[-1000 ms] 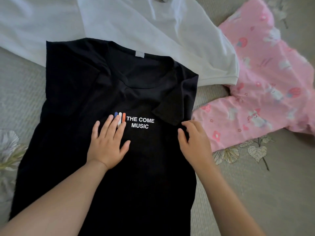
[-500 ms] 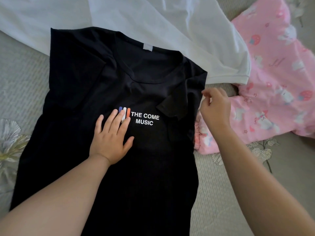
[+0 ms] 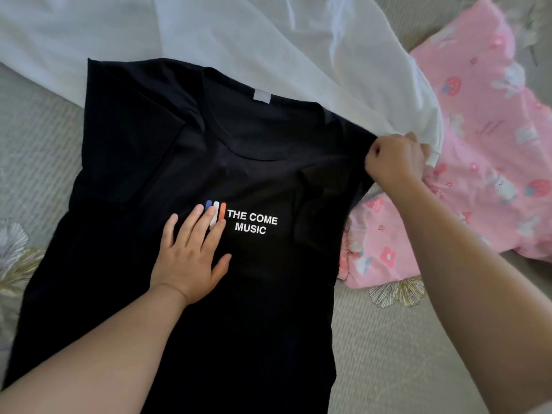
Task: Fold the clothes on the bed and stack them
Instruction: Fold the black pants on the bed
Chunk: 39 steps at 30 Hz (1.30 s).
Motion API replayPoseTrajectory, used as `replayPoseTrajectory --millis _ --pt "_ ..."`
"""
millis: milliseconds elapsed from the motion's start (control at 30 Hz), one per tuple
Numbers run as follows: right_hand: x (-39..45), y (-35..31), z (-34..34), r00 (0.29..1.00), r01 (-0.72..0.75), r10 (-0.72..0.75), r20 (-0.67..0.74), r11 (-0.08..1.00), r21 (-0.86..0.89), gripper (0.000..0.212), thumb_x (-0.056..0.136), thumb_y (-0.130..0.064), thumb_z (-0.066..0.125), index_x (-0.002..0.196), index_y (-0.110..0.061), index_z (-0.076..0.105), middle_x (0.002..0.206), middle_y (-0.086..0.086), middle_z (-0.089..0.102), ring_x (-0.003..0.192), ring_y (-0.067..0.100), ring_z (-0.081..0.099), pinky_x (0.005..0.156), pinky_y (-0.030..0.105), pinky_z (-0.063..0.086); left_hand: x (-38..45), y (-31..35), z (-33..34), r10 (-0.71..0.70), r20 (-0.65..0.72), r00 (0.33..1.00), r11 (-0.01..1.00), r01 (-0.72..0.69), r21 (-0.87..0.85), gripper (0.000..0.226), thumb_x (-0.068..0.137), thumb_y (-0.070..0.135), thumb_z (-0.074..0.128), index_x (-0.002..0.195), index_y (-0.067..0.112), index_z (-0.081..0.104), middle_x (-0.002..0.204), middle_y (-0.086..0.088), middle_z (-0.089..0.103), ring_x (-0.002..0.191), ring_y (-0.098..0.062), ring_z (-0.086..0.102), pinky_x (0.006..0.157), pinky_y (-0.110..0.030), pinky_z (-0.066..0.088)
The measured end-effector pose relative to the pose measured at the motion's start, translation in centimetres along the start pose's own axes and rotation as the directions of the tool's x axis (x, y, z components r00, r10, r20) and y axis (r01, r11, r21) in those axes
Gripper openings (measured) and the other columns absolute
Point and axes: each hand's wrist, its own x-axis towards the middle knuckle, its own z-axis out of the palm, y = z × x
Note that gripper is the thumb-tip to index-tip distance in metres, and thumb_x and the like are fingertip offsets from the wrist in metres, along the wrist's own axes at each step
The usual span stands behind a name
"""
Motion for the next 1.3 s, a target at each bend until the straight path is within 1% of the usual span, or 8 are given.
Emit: replayPoseTrajectory --millis 167,300,467,567,700,900,1067,1300 --pt "-2.0 0.7 1.1 1.0 -0.014 0.015 -0.019 0.998 0.06 0.041 0.078 0.001 0.045 0.117 -0.004 0.058 0.122 0.017 0.05 0.121 0.032 0.034 0.096 0.037 0.023 0.1 0.0 0.3 0.004 0.008 1.0 1.0 -0.004 0.006 0.063 0.077 0.041 0.033 0.116 0.0 0.06 0.125 -0.019 0.056 0.115 -0.036 0.054 0.096 -0.055 0.029" --pt "-4.3 -1.4 0.9 0.936 0.306 -0.244 -0.252 0.92 0.244 0.035 0.071 -0.002 0.047 0.098 0.003 0.068 0.104 0.02 0.063 0.106 0.04 0.052 0.088 0.045 0.038 0.1 0.0 0.4 -0.007 0.014 1.0 1.0 0.007 0.009 0.063 0.077 0.041 0.032 0.116 0.0 0.06 0.125 -0.019 0.056 0.116 -0.035 0.054 0.098 -0.054 0.031" --pt "-2.5 -3.5 1.3 0.876 0.432 -0.445 0.189 0.896 0.108 0.034 0.088 -0.033 0.055 0.117 -0.018 0.062 0.121 0.0 0.056 0.123 0.024 0.034 0.095 0.036 0.02 0.2 0.0 0.3 0.003 0.011 1.0 0.999 -0.004 0.032 0.063 0.077 0.041 0.033 0.114 0.0 0.061 0.124 -0.02 0.057 0.115 -0.036 0.055 0.096 -0.054 0.027" --pt "-1.7 -4.0 1.1 0.88 0.432 -0.452 0.148 0.889 0.151 0.025 0.09 -0.029 0.053 0.104 -0.015 0.068 0.112 0.002 0.061 0.114 0.025 0.041 0.089 0.034 0.024 0.2 -0.1 0.3 0.007 0.01 1.0 1.0 -0.007 0.029 0.063 0.077 0.042 0.033 0.114 0.0 0.061 0.124 -0.019 0.058 0.115 -0.035 0.055 0.095 -0.054 0.029" --pt "-0.4 -5.4 1.0 0.956 0.197 -0.252 0.151 0.931 0.309 0.037 0.097 -0.029 0.038 0.079 -0.005 0.061 0.109 0.01 0.058 0.113 0.029 0.041 0.087 0.035 0.027 0.3 -0.1 0.2 0.014 0.001 1.0 1.0 -0.014 0.027 0.062 0.076 0.041 0.034 0.113 0.0 0.062 0.123 -0.02 0.058 0.114 -0.036 0.055 0.094 -0.057 0.032" --pt "-0.3 -7.3 2.9 0.999 0.026 -0.029 0.015 0.985 0.173 0.047 0.099 -0.034 0.028 0.105 -0.003 0.062 0.114 0.014 0.055 0.113 0.032 0.039 0.09 0.04 0.029 0.3 -0.1 0.4 0.019 -0.017 1.0 1.0 -0.019 0.019 0.062 0.076 0.041 0.034 0.114 -0.001 0.062 0.123 -0.021 0.057 0.114 -0.037 0.055 0.093 -0.058 0.032" --pt "-0.6 -9.2 4.5 0.962 -0.209 0.258 -0.093 0.908 0.364 0.042 0.099 -0.033 0.027 0.105 -0.006 0.058 0.114 0.009 0.054 0.113 0.027 0.039 0.089 0.038 0.022 0.2 -0.1 0.8 0.028 -0.05 0.998 0.999 -0.027 0.023 0.063 0.077 0.041 0.034 0.116 -0.002 0.059 0.125 -0.022 0.056 0.116 -0.038 0.053 0.095 -0.056 0.03" --pt "0.2 -9.7 5.7 0.914 -0.257 0.371 -0.167 0.845 0.469 0.038 0.099 -0.034 0.028 0.109 -0.009 0.055 0.118 0.005 0.053 0.116 0.022 0.039 0.093 0.032 0.021 0.2 -0.2 1.3 0.053 -0.114 0.992 0.998 -0.049 0.042 0.059 0.079 0.038 0.042 0.118 -0.003 0.057 0.126 -0.024 0.054 0.117 -0.04 0.051 0.096 -0.056 0.027"
